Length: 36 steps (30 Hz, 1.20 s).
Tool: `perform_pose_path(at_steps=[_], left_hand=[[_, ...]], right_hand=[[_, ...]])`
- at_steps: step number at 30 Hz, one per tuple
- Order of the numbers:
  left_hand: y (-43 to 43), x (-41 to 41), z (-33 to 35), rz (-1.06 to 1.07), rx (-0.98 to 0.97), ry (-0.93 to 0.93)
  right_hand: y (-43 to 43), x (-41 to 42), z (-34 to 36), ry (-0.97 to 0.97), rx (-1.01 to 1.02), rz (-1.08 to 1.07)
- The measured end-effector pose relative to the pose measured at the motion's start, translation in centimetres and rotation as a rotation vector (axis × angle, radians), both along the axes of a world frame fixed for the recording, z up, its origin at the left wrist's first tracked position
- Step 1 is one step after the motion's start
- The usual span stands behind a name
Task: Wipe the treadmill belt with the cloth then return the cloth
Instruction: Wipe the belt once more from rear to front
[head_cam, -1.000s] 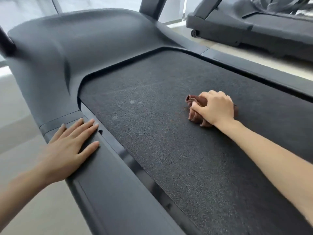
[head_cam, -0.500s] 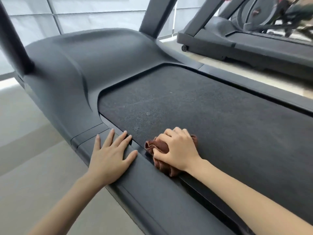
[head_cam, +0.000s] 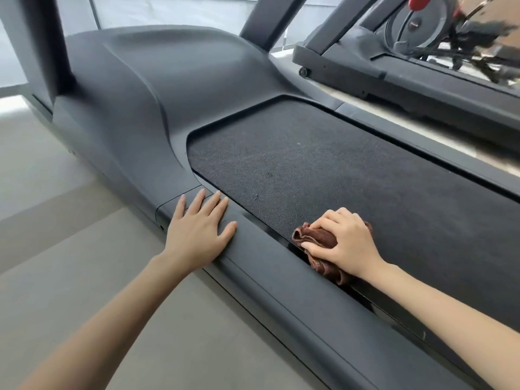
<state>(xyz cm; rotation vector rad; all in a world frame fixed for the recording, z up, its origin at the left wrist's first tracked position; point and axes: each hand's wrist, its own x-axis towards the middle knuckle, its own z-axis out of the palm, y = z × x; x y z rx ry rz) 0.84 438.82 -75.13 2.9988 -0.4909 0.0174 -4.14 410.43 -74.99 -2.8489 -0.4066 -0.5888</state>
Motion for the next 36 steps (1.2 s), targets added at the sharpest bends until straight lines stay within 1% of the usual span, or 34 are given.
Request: perform_pose_path(at_steps=[4, 7, 10, 13, 16, 19, 22, 25, 28, 31, 34, 36], left_hand=[[0.0, -0.2, 0.1, -0.005, -0.021, 0.004], [0.0, 0.1, -0.1, 0.017, -0.047, -0.022], [0.0, 0.7, -0.2, 0.068, -0.074, -0.046], [0.1, 1.1, -0.3, 0.118, -0.076, -0.075], [-0.1, 0.6, 0.1, 0.124, -0.050, -0.035], [-0.6, 1.3, 0.6, 0.171, -0.049, -0.008], [-0.8, 3.4, 0.9, 0.169, 0.016, 0.026], [0.4, 5.4, 0.9, 0.142, 0.012, 0.039], [1.7, 5.9, 0.5, 0.165, -0.016, -0.027], [2.1, 6.5, -0.1, 0.152, -0.078, -0.080], [3.6, 8.9, 0.0, 0.096, -0.068, -0.086], [4.9, 11.0, 0.2, 0.078, -0.046, -0.124]], right_hand=[[0.6, 0.8, 0.0, -0.033, -0.009, 0.033], [2.2, 3.1, -0.1, -0.052, 0.024, 0.040], [5.4, 7.8, -0.3, -0.065, 0.032, 0.046], [9.2, 14.3, -0.7, -0.092, 0.058, 0.041], [11.6, 20.1, -0.6, -0.055, 0.053, 0.040], [12.3, 22.4, -0.4, -0.028, 0.046, 0.058], [11.3, 21.4, -0.4, -0.027, 0.055, 0.138], [9.0, 17.9, -0.5, -0.104, 0.091, 0.180], [6.4, 13.1, -0.7, -0.141, 0.109, 0.255], [4.5, 9.9, -0.7, -0.118, 0.098, 0.296], [4.2, 9.6, -0.7, -0.122, 0.094, 0.316], [4.9, 10.3, -0.7, -0.125, 0.083, 0.306]])
